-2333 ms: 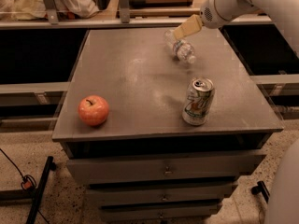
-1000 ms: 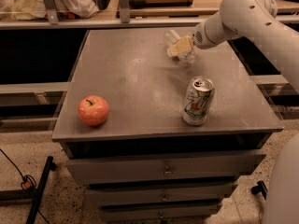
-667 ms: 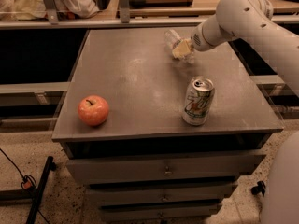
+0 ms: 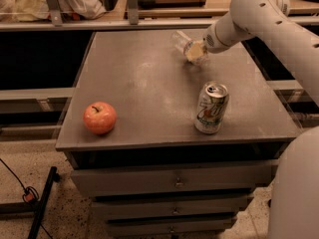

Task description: Pick water bottle

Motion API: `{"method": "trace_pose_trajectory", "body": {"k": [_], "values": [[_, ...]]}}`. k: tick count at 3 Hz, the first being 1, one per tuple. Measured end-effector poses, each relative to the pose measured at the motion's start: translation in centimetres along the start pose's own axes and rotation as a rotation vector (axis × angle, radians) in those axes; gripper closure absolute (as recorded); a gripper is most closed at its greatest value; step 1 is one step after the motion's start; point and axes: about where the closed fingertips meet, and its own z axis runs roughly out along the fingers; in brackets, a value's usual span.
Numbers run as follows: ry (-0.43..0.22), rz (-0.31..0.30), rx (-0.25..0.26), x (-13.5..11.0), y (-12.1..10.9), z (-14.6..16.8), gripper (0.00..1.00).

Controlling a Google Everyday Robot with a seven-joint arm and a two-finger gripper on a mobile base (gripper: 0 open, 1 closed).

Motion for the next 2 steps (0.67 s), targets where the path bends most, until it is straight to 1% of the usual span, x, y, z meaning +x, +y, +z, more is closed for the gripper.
{"method": "trace_pose_trajectory", "body": {"k": [1, 2], "values": [[-0.08, 0.001, -0.048, -2.1, 0.0, -3.1, 1.0], [-0.174, -0.003, -0.098, -3.9, 0.0, -6.7, 1.0]]}}
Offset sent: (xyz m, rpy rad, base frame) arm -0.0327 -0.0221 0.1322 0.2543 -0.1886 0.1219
